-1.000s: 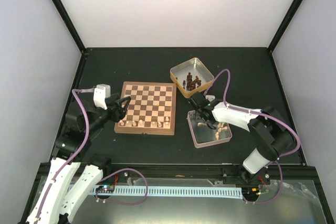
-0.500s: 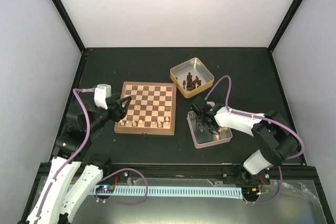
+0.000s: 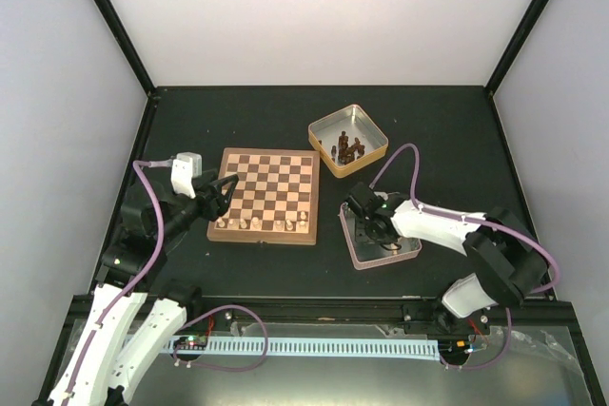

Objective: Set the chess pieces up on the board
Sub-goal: Pick up the chess piece from the storage box, then place the chess piece on the chessboard.

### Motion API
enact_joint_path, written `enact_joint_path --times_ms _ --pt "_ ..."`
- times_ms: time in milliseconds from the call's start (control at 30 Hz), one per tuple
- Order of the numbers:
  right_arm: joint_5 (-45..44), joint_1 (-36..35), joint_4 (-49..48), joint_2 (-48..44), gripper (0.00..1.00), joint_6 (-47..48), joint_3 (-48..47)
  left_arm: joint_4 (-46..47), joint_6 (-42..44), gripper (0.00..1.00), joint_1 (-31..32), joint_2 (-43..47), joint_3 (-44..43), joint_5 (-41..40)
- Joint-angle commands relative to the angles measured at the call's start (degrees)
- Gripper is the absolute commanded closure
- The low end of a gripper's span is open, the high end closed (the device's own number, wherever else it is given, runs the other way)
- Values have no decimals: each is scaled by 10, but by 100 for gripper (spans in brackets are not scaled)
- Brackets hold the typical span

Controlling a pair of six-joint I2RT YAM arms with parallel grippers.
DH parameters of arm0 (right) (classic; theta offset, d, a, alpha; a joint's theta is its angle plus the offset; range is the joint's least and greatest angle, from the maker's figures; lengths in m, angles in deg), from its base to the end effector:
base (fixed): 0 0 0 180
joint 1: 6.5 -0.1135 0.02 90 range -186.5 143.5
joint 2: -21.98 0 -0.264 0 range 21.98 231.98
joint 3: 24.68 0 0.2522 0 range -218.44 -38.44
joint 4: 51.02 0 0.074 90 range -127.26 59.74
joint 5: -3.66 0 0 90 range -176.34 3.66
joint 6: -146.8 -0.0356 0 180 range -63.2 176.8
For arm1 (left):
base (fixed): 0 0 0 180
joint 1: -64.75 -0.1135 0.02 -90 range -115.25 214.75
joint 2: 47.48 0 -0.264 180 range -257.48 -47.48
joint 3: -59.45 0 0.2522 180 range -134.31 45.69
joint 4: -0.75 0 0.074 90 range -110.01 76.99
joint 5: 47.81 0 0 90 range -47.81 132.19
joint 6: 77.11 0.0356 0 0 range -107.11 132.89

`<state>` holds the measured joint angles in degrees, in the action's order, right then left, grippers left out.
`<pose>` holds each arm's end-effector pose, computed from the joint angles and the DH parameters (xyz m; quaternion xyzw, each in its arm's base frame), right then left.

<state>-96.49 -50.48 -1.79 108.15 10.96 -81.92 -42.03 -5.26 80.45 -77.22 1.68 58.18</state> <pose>0.1810 0.1659 0.1482 0.0252 0.9905 0.0102 0.1349 0.1110 -0.0414 0.3354 0.0681 0.7860 -0.2814 0.5463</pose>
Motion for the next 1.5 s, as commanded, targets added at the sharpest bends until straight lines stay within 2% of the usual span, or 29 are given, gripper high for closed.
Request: enact_joint_path --times_ms 0,333,467,733,833,1000,1133,1300,1467 --pt "-5 -9 21 -15 66 -9 18 18 0 38 -3 0 0 11" --pt "-23 -9 -12 15 82 7 24 14 -5 38 -3 -1 -1 11" --pt "-36 -9 -28 3 84 9 31 16 -8 37 -3 -2 -2 13" --pt "-80 -9 -122 -99 86 85 70 25 -44 37 -3 -24 -3 37" --pt "-78 -9 -205 -168 86 141 100 41 -92 36 -2 -58 -1 107" --pt "10 -9 -352 -298 87 248 155 138 -184 36 1 -139 8 265" --pt "114 -9 -437 -392 87 324 174 121 -175 36 20 -200 -28 319" --pt "229 -9 -413 -379 87 393 117 183 -215 34 49 -227 -28 358" --pt "341 -9 -445 -357 87 414 95 225 -241 33 87 -262 -51 374"
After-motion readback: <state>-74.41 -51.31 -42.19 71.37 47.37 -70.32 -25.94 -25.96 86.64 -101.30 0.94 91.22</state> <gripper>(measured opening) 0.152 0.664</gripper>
